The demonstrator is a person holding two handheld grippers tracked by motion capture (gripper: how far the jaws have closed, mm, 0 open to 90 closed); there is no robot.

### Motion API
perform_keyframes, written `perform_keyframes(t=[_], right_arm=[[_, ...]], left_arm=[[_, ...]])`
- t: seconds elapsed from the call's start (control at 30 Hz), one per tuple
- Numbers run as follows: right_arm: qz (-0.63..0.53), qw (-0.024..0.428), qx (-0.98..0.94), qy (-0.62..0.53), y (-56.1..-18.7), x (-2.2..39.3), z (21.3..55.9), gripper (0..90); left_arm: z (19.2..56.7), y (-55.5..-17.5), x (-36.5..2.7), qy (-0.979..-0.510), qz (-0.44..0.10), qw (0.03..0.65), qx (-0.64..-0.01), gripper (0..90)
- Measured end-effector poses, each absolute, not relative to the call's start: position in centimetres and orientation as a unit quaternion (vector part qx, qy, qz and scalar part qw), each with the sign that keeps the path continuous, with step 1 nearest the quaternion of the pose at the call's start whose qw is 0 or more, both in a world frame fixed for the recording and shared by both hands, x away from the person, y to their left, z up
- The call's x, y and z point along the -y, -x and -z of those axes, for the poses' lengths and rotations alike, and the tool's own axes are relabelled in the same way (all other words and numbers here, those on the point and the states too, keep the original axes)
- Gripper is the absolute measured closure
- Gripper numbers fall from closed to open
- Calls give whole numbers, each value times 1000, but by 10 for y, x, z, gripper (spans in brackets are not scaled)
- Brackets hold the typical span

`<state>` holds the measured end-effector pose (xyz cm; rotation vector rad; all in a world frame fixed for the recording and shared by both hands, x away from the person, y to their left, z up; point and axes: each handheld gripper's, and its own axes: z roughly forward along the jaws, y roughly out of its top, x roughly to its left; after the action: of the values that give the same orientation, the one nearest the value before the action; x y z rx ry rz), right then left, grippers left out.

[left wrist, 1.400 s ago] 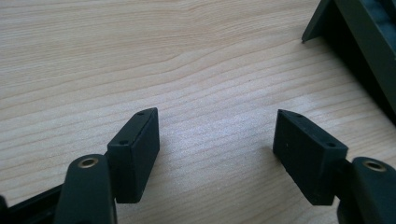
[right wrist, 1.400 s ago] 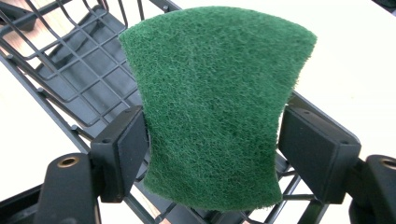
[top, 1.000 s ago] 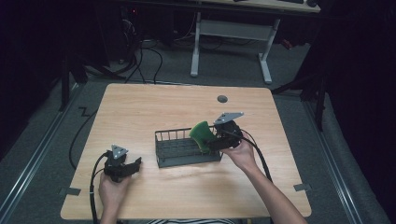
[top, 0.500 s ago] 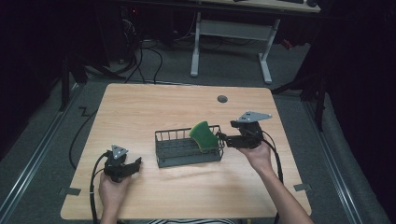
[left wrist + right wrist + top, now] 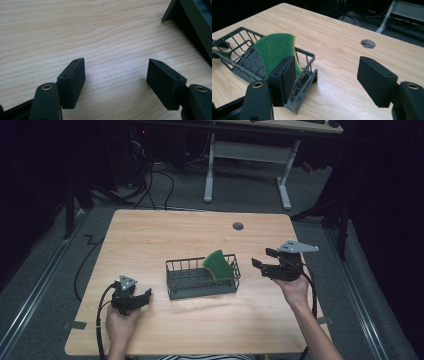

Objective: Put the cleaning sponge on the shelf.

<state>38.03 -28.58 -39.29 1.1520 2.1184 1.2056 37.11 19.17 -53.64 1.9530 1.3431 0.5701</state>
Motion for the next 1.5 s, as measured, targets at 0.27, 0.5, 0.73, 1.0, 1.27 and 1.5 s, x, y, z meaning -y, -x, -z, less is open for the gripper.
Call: perform_keyframes(t=[0.27, 0.5, 0.73, 1.0, 1.27, 1.5], right_arm=[[-442, 222, -747, -445, -367, 316, 400, 322], [-439, 220, -740, -460, -358, 331, 410, 327], [-437, 213, -736, -471, -351, 341, 421, 329], [-438, 207, -725, -490, -345, 352, 434, 329], [-437, 211, -714, -505, -340, 362, 449, 330], [-429, 208, -708, -521, -338, 368, 464, 330]], left_arm=[[536, -371, -191, -753, -222, 343, -516, 319], [536, -371, -192, -752, -221, 344, -517, 318], [536, -371, -192, -752, -220, 344, -517, 318], [536, -371, -192, -752, -220, 344, -517, 318], [536, -371, -192, -752, -220, 344, -517, 317], [536, -371, -192, -753, -220, 343, -517, 317]])
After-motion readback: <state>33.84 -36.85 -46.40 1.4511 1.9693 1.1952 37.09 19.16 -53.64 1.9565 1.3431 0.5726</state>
